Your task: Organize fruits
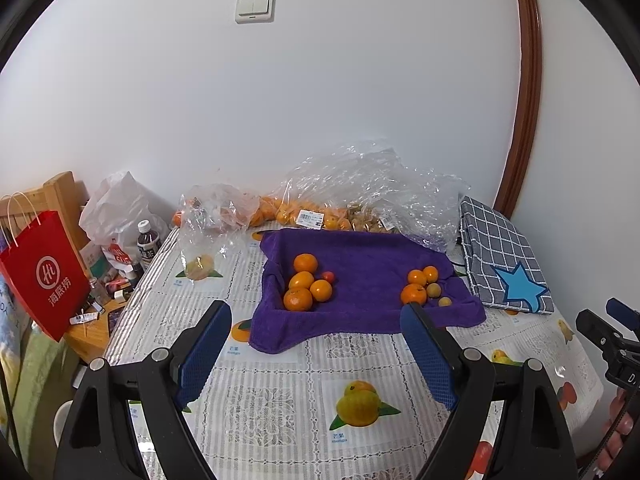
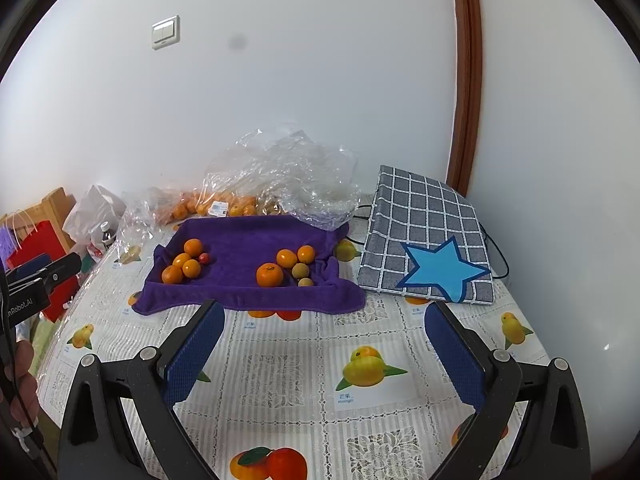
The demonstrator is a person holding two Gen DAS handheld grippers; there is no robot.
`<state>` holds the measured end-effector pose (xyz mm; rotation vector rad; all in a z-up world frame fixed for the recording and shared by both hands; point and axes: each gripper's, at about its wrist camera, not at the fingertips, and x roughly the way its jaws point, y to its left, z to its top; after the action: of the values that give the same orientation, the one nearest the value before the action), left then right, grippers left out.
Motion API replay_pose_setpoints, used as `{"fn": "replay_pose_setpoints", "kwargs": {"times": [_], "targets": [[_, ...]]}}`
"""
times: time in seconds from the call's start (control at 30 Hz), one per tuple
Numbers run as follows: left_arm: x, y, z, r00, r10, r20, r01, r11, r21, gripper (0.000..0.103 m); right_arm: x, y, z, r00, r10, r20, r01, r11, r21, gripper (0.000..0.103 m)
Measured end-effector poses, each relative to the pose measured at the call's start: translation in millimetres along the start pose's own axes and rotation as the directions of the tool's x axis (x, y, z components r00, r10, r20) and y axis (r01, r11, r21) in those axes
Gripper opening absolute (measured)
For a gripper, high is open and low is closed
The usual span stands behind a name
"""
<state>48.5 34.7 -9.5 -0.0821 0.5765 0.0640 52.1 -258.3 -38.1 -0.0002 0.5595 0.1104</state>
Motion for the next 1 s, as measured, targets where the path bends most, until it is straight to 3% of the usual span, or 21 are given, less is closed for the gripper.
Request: {"fn": "replay_pose_setpoints", "kwargs": {"times": [1.0], "targets": [[-0.5, 4.2, 0.2, 1.000, 0.007, 0.003, -0.007, 1.000, -0.003, 0.087, 0.9, 2.2, 0.6, 1.000, 0.000, 0.002, 0.000, 1.000, -0.008, 0.099]]}}
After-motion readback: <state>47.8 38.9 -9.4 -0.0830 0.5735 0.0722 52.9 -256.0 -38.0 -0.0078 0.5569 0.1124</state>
